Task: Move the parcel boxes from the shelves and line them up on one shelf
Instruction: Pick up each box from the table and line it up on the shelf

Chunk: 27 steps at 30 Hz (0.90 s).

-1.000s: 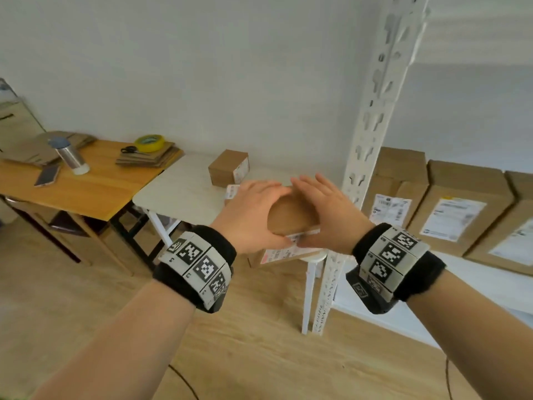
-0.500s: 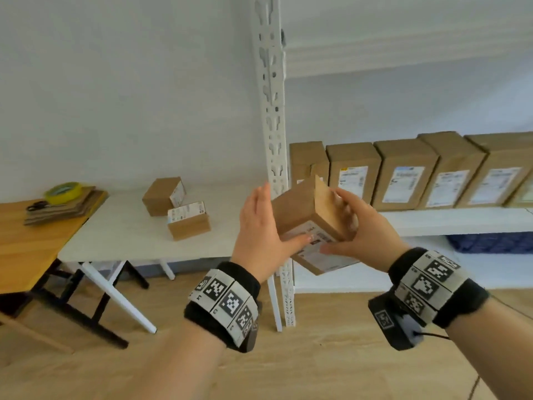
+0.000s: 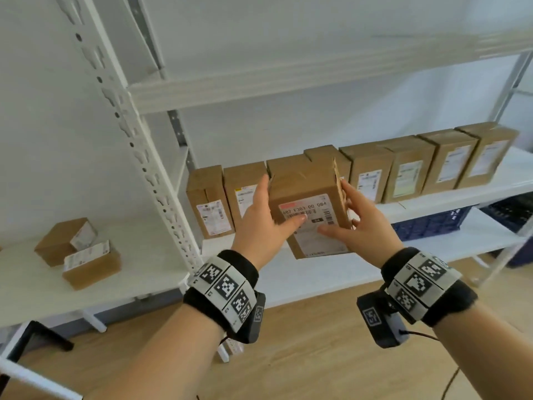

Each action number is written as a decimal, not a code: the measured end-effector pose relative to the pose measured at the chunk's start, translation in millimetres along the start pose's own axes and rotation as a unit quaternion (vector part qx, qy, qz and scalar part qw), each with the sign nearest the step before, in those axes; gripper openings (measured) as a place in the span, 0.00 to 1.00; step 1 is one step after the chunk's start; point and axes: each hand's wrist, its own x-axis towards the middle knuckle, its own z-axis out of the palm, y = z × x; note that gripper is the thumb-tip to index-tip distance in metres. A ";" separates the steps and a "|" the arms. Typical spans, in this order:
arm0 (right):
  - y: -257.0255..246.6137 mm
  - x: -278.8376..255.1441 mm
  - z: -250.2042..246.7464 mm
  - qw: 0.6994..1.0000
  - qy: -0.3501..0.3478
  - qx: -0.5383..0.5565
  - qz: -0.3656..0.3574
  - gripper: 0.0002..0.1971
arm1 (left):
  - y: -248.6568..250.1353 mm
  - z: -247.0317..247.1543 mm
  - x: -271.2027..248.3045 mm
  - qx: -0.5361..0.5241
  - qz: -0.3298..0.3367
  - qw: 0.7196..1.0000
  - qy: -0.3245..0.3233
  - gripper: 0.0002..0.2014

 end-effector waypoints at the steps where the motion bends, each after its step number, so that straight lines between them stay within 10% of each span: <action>1: 10.3 3.3 -17.6 1.000 0.019 -0.016 0.000 0.46 | 11.3 18.0 7.0 0.006 0.009 1.000 -0.002 0.45; 7: 63.1 10.7 -121.2 0.989 0.141 -0.033 -0.016 0.31 | 77.7 124.5 46.4 0.017 0.051 0.998 -0.027 0.39; 27: 203.2 82.9 -283.2 0.953 0.271 -0.087 0.107 0.59 | 152.7 352.0 194.0 -0.053 0.124 0.976 -0.173 0.22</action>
